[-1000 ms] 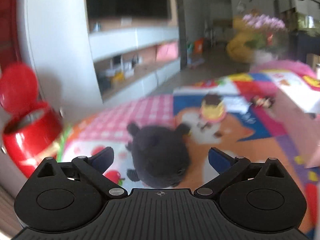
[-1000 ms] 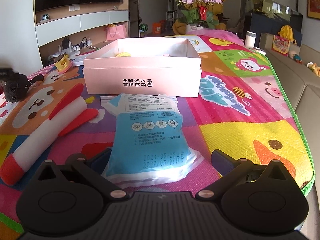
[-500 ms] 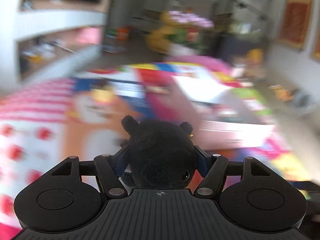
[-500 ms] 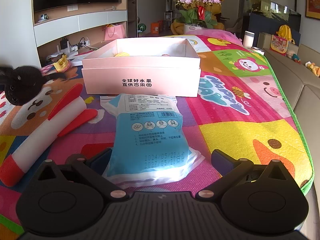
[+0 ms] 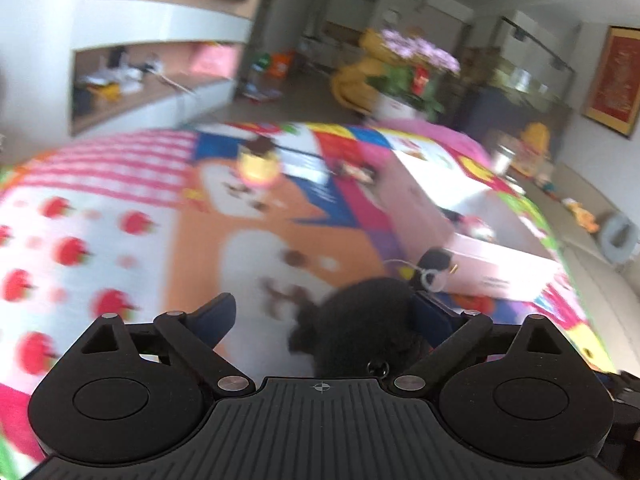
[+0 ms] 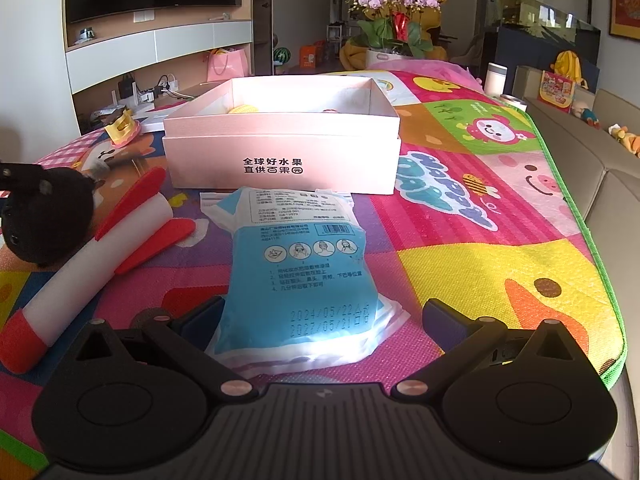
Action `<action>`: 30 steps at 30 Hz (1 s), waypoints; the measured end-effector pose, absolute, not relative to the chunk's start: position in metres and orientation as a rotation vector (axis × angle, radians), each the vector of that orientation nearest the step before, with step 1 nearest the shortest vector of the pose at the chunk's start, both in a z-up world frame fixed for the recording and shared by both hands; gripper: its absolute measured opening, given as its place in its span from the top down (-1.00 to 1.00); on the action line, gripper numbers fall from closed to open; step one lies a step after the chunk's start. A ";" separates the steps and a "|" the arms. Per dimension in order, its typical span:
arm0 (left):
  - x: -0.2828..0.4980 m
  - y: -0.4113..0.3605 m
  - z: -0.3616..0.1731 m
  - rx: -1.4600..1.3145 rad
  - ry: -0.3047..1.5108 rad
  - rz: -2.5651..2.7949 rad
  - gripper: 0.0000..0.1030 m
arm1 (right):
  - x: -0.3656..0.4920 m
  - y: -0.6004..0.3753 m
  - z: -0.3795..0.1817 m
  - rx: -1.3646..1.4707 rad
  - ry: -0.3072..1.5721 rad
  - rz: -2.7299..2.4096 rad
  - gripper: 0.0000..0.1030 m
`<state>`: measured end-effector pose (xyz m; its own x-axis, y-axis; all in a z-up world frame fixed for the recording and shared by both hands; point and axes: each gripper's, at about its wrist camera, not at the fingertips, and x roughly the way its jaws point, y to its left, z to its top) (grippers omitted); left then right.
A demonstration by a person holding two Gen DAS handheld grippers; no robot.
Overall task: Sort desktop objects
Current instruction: 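Grasp the black plush toy with the left tool, then lift the black plush with the left tool while the right grips the blue packet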
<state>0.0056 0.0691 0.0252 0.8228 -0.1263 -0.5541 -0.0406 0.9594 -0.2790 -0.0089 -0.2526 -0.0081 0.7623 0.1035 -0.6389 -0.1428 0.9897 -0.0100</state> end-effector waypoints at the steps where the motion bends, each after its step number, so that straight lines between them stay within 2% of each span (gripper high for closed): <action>1: 0.004 0.074 0.029 -0.270 0.598 -0.010 -0.91 | -0.009 -0.252 -0.008 -0.060 0.691 0.133 -1.00; 10: -0.013 0.089 0.041 -0.173 0.603 0.120 -0.94 | -0.012 -0.248 -0.004 -0.095 0.681 0.147 -1.00; 16: -0.018 0.089 0.047 -0.124 0.597 0.175 -0.94 | -0.014 -0.245 0.018 -0.125 0.614 0.252 -1.00; 22: -0.032 0.071 0.064 -0.112 0.547 0.062 -0.95 | 0.018 -0.259 0.018 -0.029 0.678 0.238 -0.98; 23: -0.034 0.066 0.066 -0.106 0.540 0.034 -0.95 | 0.023 -0.262 0.017 -0.004 0.700 0.247 -0.81; 24: -0.036 0.059 0.068 -0.097 0.534 -0.001 -0.95 | 0.025 -0.263 0.015 0.006 0.720 0.260 -0.52; 25: -0.037 0.050 0.069 -0.083 0.533 -0.041 -0.95 | 0.027 -0.263 0.014 0.012 0.744 0.274 -0.37; 26: -0.037 0.042 0.069 -0.066 0.535 -0.079 -0.95 | 0.028 -0.263 0.014 0.019 0.761 0.289 -0.11; 30: -0.036 0.011 0.063 0.002 0.553 -0.174 -0.95 | 0.017 -0.265 0.018 0.010 0.747 0.275 -0.08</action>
